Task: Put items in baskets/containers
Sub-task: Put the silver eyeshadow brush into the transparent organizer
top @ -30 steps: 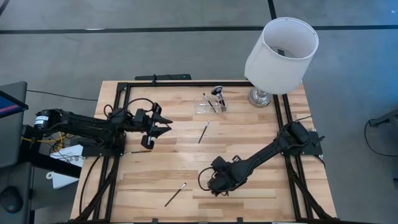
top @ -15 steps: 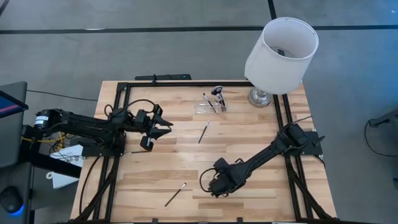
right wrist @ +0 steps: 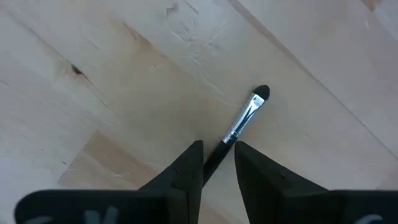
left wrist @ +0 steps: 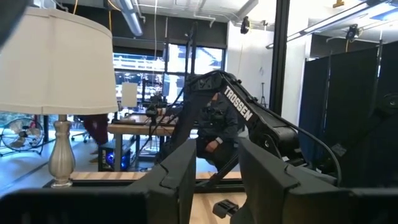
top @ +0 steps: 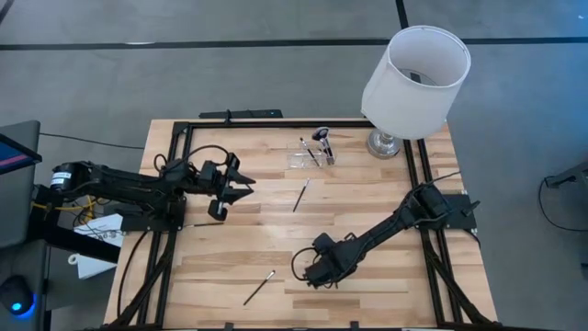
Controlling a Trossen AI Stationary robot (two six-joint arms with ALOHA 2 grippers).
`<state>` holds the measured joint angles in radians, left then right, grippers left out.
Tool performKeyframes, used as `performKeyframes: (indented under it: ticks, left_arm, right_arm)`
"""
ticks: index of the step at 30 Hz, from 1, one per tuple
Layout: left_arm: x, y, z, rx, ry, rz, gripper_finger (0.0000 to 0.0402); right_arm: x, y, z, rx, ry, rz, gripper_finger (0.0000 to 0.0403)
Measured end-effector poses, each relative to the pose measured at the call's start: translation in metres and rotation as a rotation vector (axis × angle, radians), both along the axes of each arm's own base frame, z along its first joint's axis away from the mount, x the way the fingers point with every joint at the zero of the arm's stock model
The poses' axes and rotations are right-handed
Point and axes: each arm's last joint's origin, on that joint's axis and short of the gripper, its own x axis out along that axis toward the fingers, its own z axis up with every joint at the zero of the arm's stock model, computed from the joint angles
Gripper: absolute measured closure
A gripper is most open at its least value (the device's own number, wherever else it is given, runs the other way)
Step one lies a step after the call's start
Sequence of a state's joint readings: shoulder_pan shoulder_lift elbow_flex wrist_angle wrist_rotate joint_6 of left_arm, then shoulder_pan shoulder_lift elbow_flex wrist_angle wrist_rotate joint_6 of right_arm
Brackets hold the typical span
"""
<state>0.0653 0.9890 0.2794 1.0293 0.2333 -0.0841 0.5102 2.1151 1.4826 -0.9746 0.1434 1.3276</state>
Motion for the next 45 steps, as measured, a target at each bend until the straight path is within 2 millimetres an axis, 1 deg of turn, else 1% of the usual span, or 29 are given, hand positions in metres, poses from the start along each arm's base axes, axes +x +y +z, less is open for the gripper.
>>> performKeyframes:
  ticks: [5, 13, 15, 20, 24, 25, 28, 32, 34, 36, 38, 40, 42, 45]
  left_arm:
    - [0.0, 0.0, 0.0, 0.0, 0.001, -0.002, 0.0284]
    - [0.0, 0.0, 0.0, 0.0, 0.001, -0.002, 0.0284]
    - [0.0, 0.0, 0.0, 0.0, 0.001, -0.002, 0.0284]
    - [0.0, 0.0, 0.0, 0.0, 0.003, -0.002, 0.0284]
    - [0.0, 0.0, 0.0, 0.0, 0.004, -0.002, 0.0284]
    - [0.0, 0.0, 0.0, 0.0, 0.004, -0.002, 0.0284]
    - [0.0, 0.0, 0.0, 0.0, 0.003, -0.002, 0.0284]
    - [0.0, 0.0, 0.0, 0.0, 0.004, -0.002, 0.0284]
    - [0.0, 0.0, 0.0, 0.0, 0.003, -0.002, 0.0284]
    - [0.0, 0.0, 0.0, 0.0, 0.003, -0.002, 0.0284]
    - [0.0, 0.0, 0.0, 0.0, 0.003, -0.002, 0.0284]
    - [0.0, 0.0, 0.0, 0.0, 0.002, -0.002, 0.0284]
    - [0.0, 0.0, 0.0, 0.0, 0.001, -0.002, 0.0284]
    - [-0.001, 0.0, 0.001, 0.001, -0.006, 0.0, 0.0284]
  right_arm:
    - [-0.006, 0.004, -0.006, 0.02, -0.002, 0.014, 0.0345]
    - [-0.012, 0.009, -0.012, 0.024, 0.008, 0.046, 0.0394]
    - [-0.012, 0.009, -0.012, 0.023, 0.009, 0.071, 0.0397]
    - [-0.012, 0.009, -0.01, -0.006, -0.013, 0.127, 0.0387]
    - [-0.01, 0.013, 0.002, -0.051, -0.058, 0.194, 0.0395]
    - [-0.011, 0.015, 0.008, -0.07, -0.084, 0.216, 0.0397]
    - [-0.015, 0.02, 0.036, -0.134, -0.203, 0.243, 0.0397]
    - [-0.03, 0.026, 0.061, -0.279, -0.318, 0.267, 0.0396]
    - [-0.039, 0.029, 0.075, -0.381, -0.399, 0.279, 0.0399]
    - [-0.047, 0.031, 0.085, -0.491, -0.482, 0.284, 0.04]
    - [-0.053, 0.026, 0.087, -0.591, -0.525, 0.283, 0.04]
    - [-0.056, 0.018, 0.088, -0.646, -0.549, 0.266, 0.0399]
    - [-0.06, 0.005, 0.086, -0.68, -0.555, 0.234, 0.04]
    - [-0.067, -0.017, 0.076, -0.695, -0.552, 0.193, 0.0401]
